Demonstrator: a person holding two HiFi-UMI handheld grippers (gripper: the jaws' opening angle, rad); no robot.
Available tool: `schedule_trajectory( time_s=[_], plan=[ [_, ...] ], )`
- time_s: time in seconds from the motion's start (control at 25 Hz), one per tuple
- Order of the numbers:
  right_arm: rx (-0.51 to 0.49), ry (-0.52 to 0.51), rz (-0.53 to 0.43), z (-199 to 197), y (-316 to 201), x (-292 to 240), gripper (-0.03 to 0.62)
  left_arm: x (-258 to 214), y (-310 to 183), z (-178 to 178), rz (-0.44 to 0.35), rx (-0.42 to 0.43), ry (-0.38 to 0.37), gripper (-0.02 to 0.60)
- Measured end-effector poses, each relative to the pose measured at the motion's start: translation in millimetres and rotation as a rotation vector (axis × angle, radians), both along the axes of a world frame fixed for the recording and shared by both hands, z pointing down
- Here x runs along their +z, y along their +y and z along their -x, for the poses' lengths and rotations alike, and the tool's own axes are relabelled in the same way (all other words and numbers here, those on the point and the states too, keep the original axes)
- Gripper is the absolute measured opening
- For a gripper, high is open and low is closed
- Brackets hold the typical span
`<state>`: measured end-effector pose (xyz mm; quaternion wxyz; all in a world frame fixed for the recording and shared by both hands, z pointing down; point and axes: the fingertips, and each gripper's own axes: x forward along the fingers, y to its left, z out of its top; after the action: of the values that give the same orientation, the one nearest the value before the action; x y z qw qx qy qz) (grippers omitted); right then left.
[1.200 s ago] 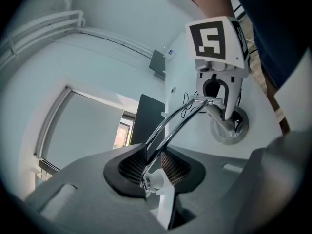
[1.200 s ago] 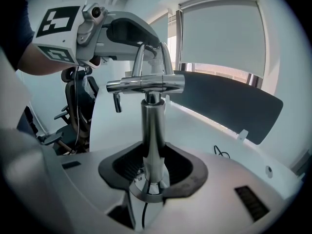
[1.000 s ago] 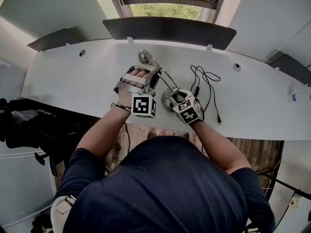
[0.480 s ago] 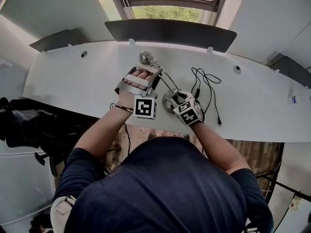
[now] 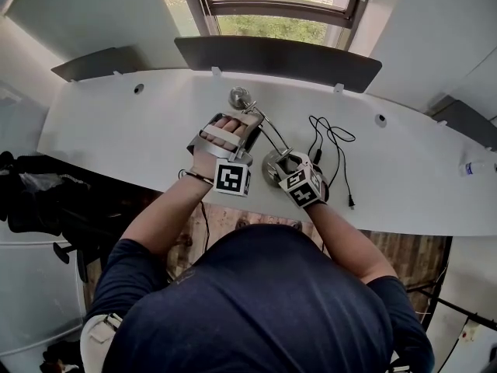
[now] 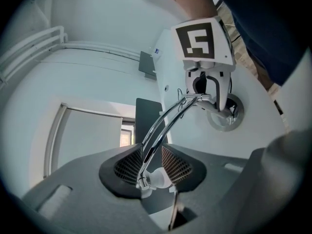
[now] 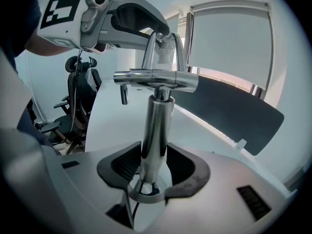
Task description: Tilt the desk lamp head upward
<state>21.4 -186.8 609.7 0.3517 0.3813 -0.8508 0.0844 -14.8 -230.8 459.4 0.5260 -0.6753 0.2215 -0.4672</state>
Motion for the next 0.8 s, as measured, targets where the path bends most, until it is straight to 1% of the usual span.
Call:
schedule_trajectory(
  time_s=[0.08,0.16,0.24,0.4,0.52,0.68,0.8],
  plan=[
    [0.001,0.006,-0.016,-1.2,0.2,-2.0,0.171,0.6,2.0,3.5,0.002,-0.001,0.001,0.111],
    [0.004,0.007,-0.026,-3.6,1.2,-4.5,0.174,-3.2,3.0,7.5,0.000,-0.014,0.028,0.114],
    [0.013,-0.001,-0.031,-6.8,3.0,-9.3,0.176,-11.4,2.9,11.8,0.003,-0.033,0.084,0.114],
    [0.055,-0.053,-0.041,-17.2,10.7,-23.3,0.175,-20.5,6.6,19.0,0.062,-0.077,0.202,0.114],
    [0.082,-0.096,-0.034,-22.5,19.9,-30.8,0.174,-26.1,12.3,20.7,0.121,-0.099,0.307,0.114],
    [0.095,-0.150,-0.038,-23.2,36.4,-46.7,0.165,-33.8,26.9,15.6,0.235,-0.106,0.484,0.114],
    [0.092,-0.216,-0.051,-19.7,47.4,-66.5,0.145,-39.6,38.2,10.1,0.318,-0.106,0.607,0.114]
  ],
)
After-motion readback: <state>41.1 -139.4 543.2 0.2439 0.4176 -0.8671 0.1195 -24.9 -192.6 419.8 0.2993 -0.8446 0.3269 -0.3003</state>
